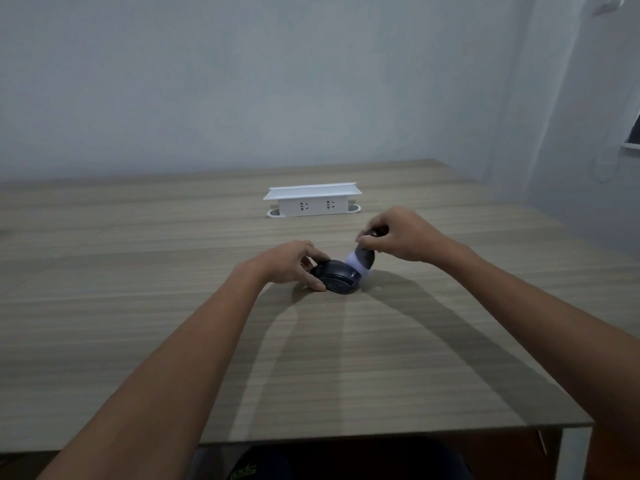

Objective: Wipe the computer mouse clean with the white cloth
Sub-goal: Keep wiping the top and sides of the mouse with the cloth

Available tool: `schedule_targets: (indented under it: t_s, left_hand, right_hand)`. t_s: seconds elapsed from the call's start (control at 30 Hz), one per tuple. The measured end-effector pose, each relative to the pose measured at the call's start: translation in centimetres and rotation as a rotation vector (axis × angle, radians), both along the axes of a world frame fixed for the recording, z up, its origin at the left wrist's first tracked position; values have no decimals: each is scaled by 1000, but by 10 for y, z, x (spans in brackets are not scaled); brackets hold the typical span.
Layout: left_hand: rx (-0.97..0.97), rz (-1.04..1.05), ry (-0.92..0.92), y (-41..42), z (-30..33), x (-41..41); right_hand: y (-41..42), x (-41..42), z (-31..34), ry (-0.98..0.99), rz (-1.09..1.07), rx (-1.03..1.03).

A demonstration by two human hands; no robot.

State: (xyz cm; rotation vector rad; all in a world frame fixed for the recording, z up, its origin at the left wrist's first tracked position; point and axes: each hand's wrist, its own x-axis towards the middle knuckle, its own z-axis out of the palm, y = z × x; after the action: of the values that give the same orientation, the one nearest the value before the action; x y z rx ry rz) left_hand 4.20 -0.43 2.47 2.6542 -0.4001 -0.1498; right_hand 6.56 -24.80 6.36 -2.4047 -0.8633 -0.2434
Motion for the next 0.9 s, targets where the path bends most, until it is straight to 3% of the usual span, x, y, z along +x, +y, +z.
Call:
schedule_targets:
  t_s: [0.07,0.2,0.37,0.53,0.67,0.9]
  left_hand:
    - [8,-4,1,0,1,0]
    - [2,1,-2,0,0,-1]
    - [6,-8,-1,1,-2,0]
    - [13,-15,2,0,-1,1]
    - [31,-14,0,1,-2,2]
    - [18,-3,5,1,-1,1]
  right_hand:
    - [-3,-4,-4,40,71,27]
    - [-23,3,-20,-47,-40,-28]
    - [-30,-12,-28,132,152,204]
    - [-40,-1,-30,-181,59,67]
    - [-38,-14,-31,-138,218,82]
    - [-42,-12,-35,-257,159,38]
